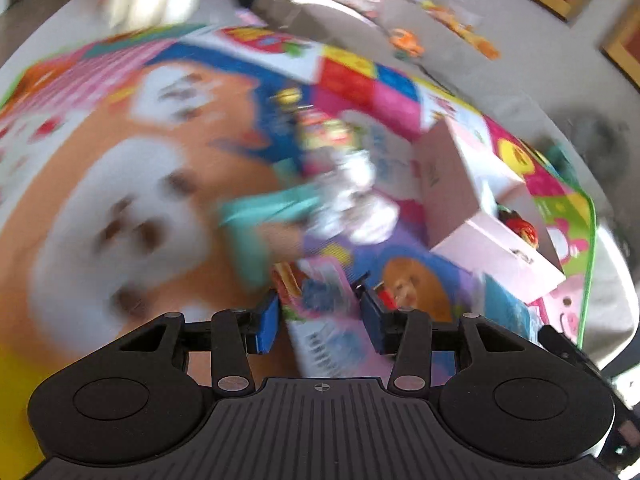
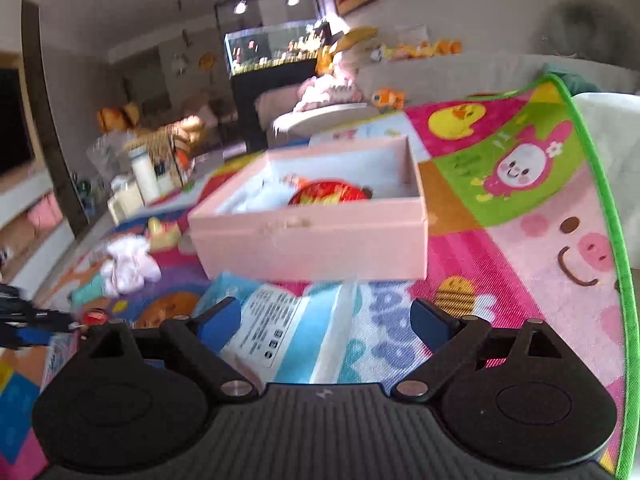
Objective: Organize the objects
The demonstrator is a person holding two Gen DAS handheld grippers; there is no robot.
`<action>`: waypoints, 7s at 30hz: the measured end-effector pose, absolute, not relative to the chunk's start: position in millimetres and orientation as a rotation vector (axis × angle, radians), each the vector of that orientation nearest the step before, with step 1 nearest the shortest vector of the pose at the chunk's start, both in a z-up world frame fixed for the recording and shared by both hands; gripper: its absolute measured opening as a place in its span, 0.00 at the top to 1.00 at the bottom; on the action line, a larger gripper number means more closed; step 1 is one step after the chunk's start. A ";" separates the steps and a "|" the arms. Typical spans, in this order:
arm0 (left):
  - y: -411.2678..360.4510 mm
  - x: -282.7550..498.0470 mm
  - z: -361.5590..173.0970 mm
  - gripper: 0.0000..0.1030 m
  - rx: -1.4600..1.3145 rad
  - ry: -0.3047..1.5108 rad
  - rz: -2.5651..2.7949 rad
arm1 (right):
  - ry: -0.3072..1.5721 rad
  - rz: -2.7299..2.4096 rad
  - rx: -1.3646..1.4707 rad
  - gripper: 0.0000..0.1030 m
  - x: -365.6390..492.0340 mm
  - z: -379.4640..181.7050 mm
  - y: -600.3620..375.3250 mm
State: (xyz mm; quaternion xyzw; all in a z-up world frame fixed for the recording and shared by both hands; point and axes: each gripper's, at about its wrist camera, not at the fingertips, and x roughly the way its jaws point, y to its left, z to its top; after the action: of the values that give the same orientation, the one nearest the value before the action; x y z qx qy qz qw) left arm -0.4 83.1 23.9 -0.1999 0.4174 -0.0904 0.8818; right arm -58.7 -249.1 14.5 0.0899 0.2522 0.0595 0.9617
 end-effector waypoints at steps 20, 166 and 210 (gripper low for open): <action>24.8 -29.3 37.4 0.51 0.151 0.785 -0.277 | 0.505 0.150 0.221 0.02 -61.5 12.9 -247.8; 88.6 4.5 19.0 0.54 -0.047 0.690 -0.071 | 0.729 0.295 -0.079 0.00 -38.3 6.7 -203.9; 22.3 187.8 12.6 0.53 -0.258 0.792 -0.009 | 0.769 0.300 -0.112 0.00 -41.1 2.2 -197.1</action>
State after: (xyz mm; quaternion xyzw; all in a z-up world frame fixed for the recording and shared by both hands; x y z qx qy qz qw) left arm 187.8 22.3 12.6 -0.1255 0.3845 -0.0046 0.9145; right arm -41.1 -197.1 2.2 -0.0544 0.3737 0.1456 0.9144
